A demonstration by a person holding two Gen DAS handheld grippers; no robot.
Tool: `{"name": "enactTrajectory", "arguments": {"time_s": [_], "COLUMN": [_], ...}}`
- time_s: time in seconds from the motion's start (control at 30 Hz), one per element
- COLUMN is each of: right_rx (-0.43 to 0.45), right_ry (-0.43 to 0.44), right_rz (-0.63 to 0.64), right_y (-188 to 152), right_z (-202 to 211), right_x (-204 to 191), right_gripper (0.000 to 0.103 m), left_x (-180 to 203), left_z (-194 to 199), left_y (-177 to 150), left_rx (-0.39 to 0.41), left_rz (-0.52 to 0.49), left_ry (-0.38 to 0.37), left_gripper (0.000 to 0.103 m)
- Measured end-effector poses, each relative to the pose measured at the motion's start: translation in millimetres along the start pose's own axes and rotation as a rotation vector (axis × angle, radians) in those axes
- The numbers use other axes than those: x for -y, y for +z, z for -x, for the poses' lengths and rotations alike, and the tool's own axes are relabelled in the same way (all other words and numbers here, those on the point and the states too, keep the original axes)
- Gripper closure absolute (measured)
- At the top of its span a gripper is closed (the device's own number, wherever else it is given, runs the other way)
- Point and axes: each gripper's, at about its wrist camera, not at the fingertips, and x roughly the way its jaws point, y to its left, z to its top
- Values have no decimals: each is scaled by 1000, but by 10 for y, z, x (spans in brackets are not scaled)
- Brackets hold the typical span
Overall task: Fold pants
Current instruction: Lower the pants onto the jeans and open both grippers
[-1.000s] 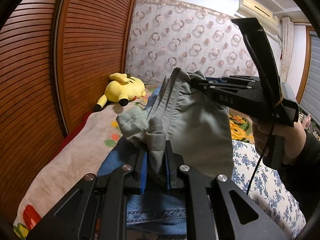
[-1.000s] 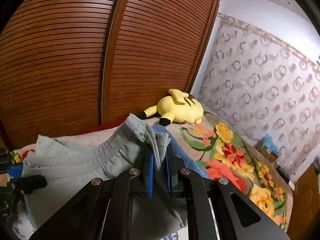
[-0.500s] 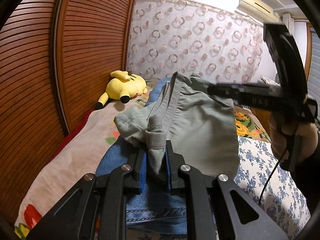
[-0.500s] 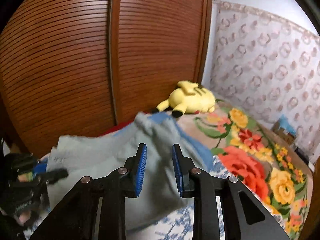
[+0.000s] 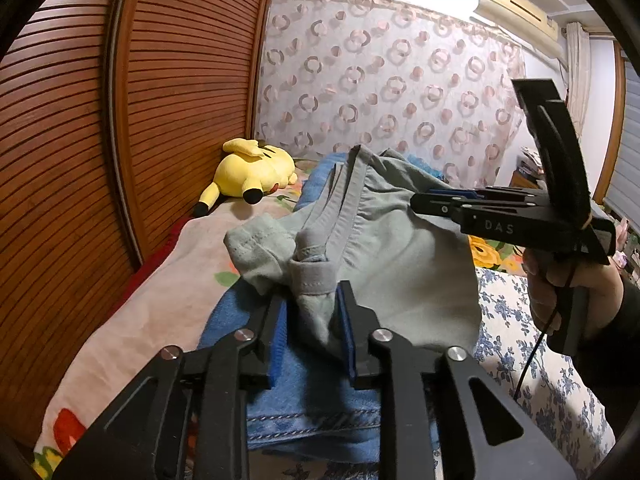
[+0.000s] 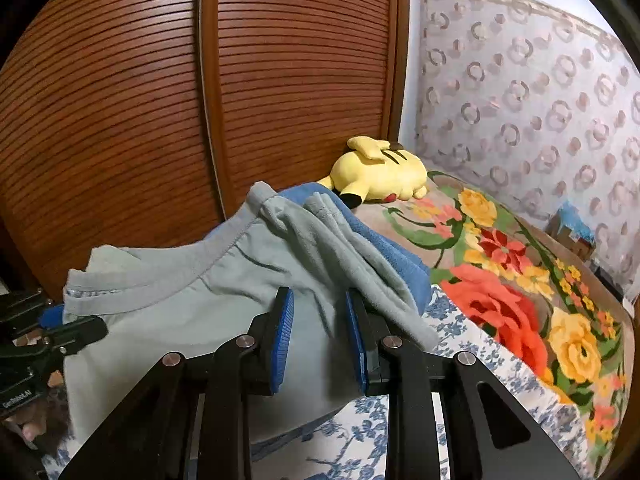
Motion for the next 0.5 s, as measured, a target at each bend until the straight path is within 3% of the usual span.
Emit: {"name": "enactTrajectory", "arguments": {"time_s": [0.2,0.27,0.37,0.5], "right_rx": [18,26,36,42], "right_ry": [15,21,27,34], "right_rz": [1,-5,-9,-16], "right_y": [-77,-107,-155,-205], "right_z": [109,146,200,255], "right_x": [-113,-137,-171,-208], "right_gripper": [76,76,73,52], "left_x": [-51,-74,-101,-145], "left_z": [123,169,241,282], "left_y": [19,32,43,42], "left_rx": [13,23,39,40], "left_rz": [-6,-10,-14,-16], "left_ry": [0,1,7,45], "left_gripper": [49,24,20,20]}}
